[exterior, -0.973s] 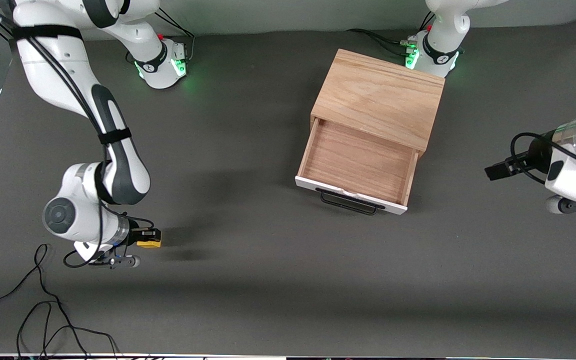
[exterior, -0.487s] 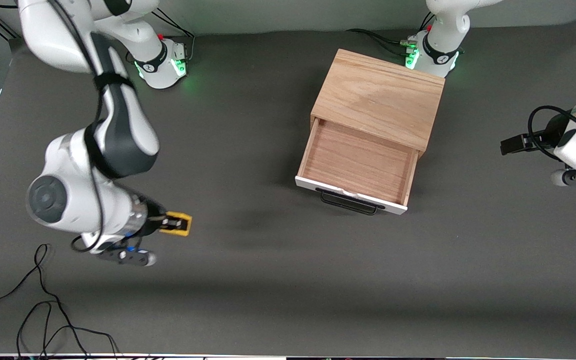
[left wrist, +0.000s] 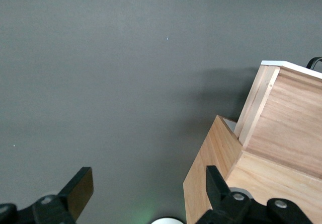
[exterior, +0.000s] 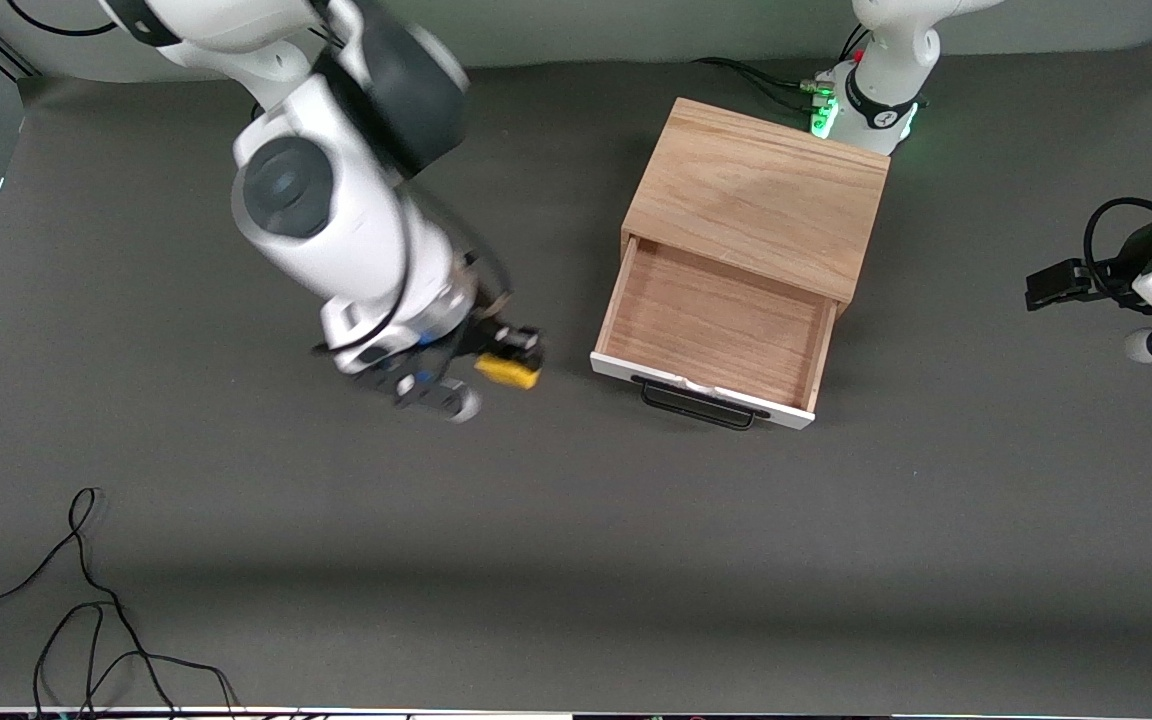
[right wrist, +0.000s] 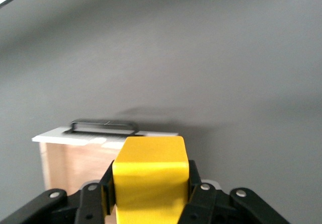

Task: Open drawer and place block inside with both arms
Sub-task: 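Carry the yellow cube with the right gripper over the open drawer, then lower the cube into the drawer and open the right gripper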

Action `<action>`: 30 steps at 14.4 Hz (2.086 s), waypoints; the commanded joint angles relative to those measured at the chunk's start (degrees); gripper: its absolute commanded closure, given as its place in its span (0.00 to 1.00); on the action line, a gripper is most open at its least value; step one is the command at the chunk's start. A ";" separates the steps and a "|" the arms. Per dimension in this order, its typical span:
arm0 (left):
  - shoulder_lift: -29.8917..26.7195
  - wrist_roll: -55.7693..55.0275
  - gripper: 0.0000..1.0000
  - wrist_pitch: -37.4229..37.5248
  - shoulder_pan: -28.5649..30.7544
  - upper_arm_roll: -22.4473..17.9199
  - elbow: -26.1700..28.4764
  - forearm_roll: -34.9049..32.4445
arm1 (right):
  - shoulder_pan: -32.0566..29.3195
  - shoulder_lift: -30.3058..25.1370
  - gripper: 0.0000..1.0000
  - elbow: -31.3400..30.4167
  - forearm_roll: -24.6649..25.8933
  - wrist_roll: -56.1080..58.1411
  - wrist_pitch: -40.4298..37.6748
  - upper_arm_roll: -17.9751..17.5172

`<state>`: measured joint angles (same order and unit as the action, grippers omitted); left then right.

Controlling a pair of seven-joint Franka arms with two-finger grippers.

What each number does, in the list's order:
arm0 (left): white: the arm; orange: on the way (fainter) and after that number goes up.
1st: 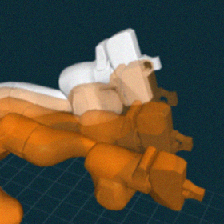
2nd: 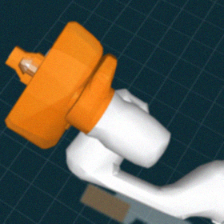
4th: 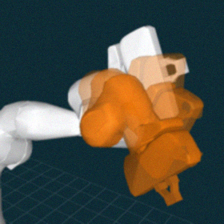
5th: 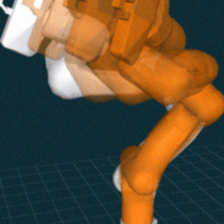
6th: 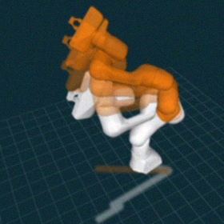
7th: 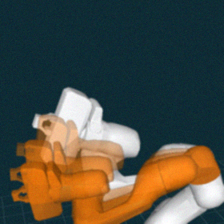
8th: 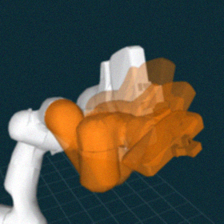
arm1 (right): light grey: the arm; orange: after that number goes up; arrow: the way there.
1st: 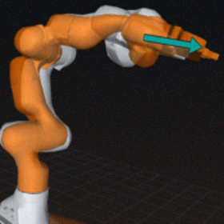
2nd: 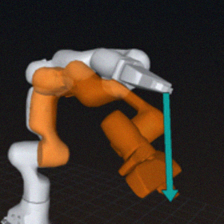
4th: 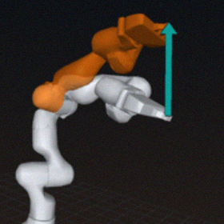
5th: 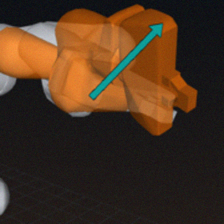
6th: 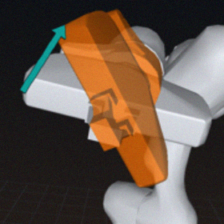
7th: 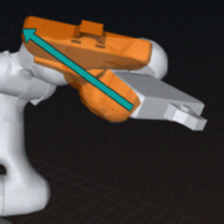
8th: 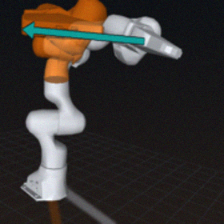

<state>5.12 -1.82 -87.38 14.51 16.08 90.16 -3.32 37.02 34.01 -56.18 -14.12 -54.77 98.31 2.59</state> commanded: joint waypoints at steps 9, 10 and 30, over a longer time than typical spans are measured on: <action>-3.19 1.29 0.00 -3.42 -13.68 -14.28 2.21 0.50 | 16.24 13.26 0.85 1.61 5.50 -8.16 11.98 0.58; -3.19 1.29 0.00 -3.33 -14.68 -14.75 2.04 0.68 | 16.94 14.41 0.76 1.52 6.47 -8.25 12.08 0.58; -3.36 1.91 0.00 -2.36 -15.65 -14.76 1.68 3.23 | 18.53 15.30 0.00 -3.41 7.53 -13.52 13.58 0.49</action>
<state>3.02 -0.94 -90.12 -0.34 2.14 91.12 -0.99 54.98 50.50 -59.81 -7.53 -66.56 112.25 2.62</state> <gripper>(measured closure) 0.000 0.000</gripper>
